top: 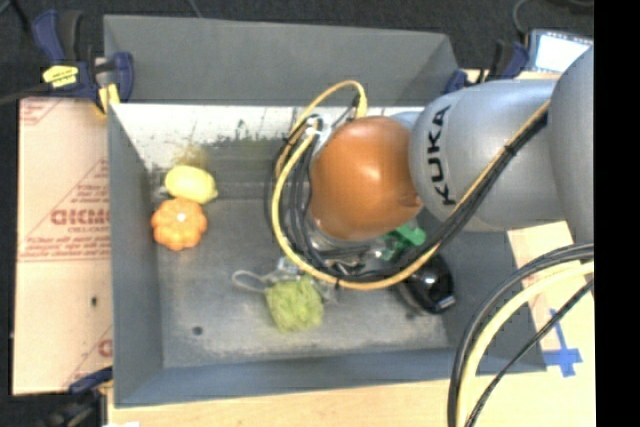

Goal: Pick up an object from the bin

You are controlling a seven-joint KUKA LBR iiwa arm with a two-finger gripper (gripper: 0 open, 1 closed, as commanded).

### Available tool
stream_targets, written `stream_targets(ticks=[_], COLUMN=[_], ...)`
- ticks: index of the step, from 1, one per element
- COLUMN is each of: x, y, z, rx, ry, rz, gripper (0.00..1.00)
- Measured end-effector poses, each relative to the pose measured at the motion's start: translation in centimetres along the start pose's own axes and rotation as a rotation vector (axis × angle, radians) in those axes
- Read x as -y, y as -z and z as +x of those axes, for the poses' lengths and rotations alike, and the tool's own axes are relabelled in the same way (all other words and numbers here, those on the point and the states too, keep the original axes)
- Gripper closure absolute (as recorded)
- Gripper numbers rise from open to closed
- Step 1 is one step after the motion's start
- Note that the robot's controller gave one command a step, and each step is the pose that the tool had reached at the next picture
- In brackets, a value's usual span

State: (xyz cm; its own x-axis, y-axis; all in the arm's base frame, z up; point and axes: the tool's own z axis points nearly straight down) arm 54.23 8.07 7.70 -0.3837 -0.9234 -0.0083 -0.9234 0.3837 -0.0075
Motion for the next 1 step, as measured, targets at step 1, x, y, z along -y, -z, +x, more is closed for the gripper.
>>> stream_targets(ticks=[1], x=[-0.16], y=[1.19], z=[0.11], rx=[-0.003], ry=[0.0], rz=[-0.005], gripper=[1.0])
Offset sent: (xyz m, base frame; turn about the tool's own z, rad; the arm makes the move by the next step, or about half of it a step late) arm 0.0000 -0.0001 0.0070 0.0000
